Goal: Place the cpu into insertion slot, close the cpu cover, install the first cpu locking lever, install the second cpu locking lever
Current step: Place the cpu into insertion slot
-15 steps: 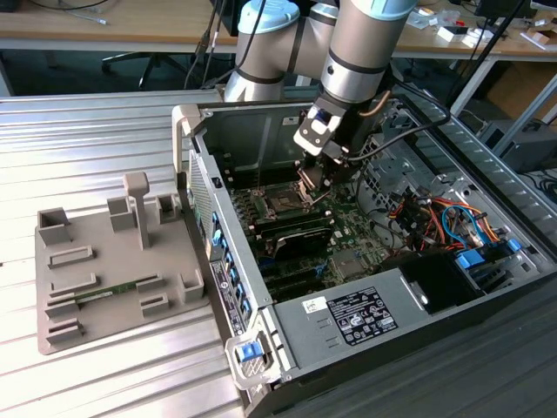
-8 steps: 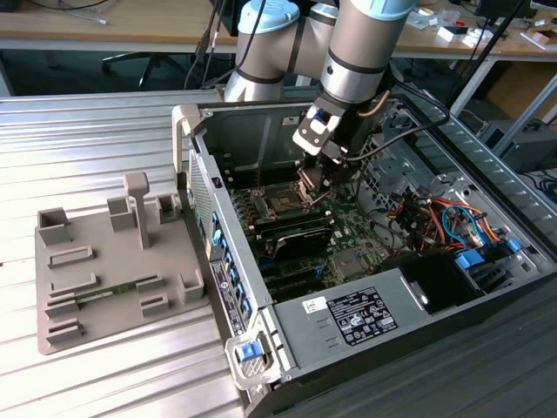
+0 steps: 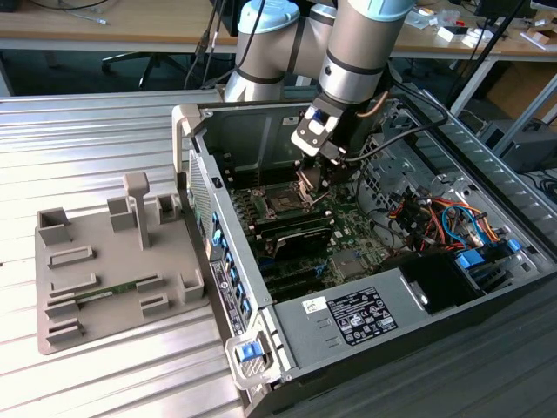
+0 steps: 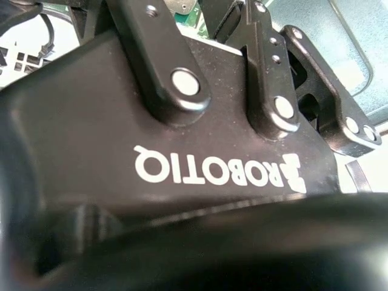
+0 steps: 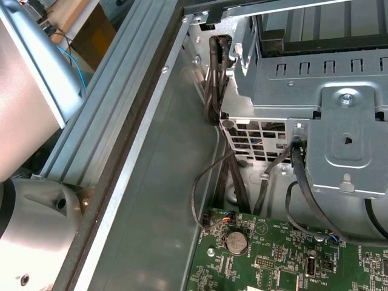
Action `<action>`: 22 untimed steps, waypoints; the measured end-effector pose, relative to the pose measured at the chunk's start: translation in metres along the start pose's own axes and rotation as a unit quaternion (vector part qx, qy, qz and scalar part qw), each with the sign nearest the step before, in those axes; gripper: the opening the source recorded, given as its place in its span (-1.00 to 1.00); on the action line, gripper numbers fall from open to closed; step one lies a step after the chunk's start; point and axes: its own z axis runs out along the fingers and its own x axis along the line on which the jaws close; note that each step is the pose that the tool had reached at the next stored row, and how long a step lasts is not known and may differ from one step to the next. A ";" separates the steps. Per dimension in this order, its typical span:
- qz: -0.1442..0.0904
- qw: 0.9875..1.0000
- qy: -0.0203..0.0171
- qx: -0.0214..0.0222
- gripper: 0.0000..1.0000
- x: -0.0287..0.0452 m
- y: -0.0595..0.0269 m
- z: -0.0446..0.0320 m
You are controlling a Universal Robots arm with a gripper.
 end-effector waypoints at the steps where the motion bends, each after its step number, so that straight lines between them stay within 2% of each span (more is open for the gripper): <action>1: 0.000 1.000 0.000 0.000 0.09 0.0000 -0.0002 0.0000; 19: 0.000 1.000 0.000 0.000 0.09 0.0005 -0.0049 0.0011; 22: 0.006 1.000 0.000 0.000 0.09 0.0006 -0.0056 0.0017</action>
